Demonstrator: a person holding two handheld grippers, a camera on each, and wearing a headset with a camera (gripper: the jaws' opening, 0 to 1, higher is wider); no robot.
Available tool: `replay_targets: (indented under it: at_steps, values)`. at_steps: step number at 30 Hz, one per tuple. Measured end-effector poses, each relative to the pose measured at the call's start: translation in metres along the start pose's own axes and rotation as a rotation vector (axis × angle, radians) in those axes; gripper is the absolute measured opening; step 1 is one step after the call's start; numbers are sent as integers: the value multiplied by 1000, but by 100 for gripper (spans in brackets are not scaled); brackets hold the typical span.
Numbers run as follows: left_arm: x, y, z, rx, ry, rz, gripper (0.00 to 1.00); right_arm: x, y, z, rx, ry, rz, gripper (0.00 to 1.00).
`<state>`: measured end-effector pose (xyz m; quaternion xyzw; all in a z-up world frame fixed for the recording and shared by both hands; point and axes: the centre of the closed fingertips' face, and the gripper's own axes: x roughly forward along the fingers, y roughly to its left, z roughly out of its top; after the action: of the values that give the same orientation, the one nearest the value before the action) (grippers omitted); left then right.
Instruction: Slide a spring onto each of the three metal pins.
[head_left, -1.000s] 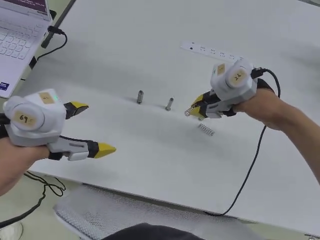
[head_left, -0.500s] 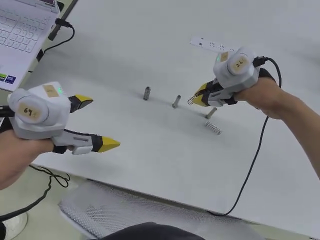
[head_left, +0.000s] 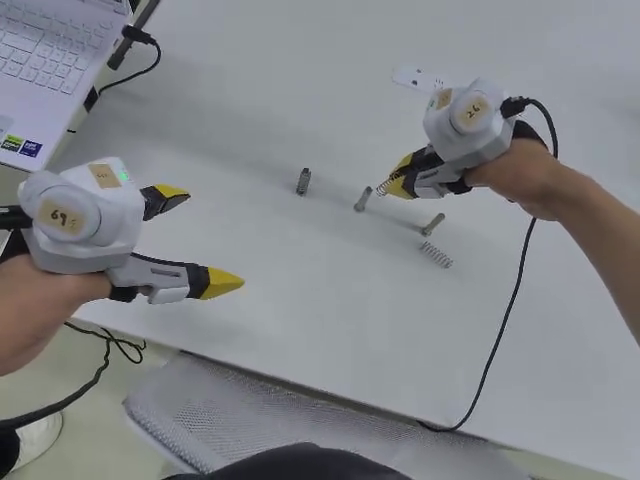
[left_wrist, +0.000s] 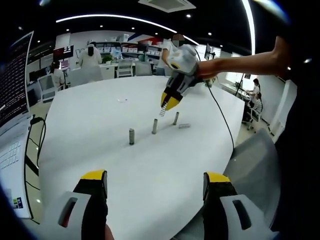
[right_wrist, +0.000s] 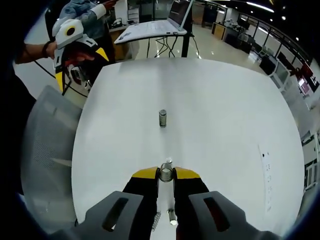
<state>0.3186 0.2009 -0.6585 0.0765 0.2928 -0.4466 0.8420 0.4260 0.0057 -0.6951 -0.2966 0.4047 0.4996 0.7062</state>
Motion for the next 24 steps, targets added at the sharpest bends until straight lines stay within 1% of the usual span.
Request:
replay_targets:
  at_steps: [5,15,19,21,24]
  values:
    - [1,-1,1,0,2,-3,75,4,-6,1,2,-2,6,9]
    - [1,0,-2,-3,15,-1,75,11,-10,-1,-4,6,19,9]
    - [1,-1,-1,-16,10,-4,75,13,-12,-2,-3,7,22,9]
    - [2,-1,0,-15,12,-5,75,12,-12,-1,-3,6,23,9]
    - [3,-1,0,-14,12,-8,75,16,-13,-3,-7,10,26,9]
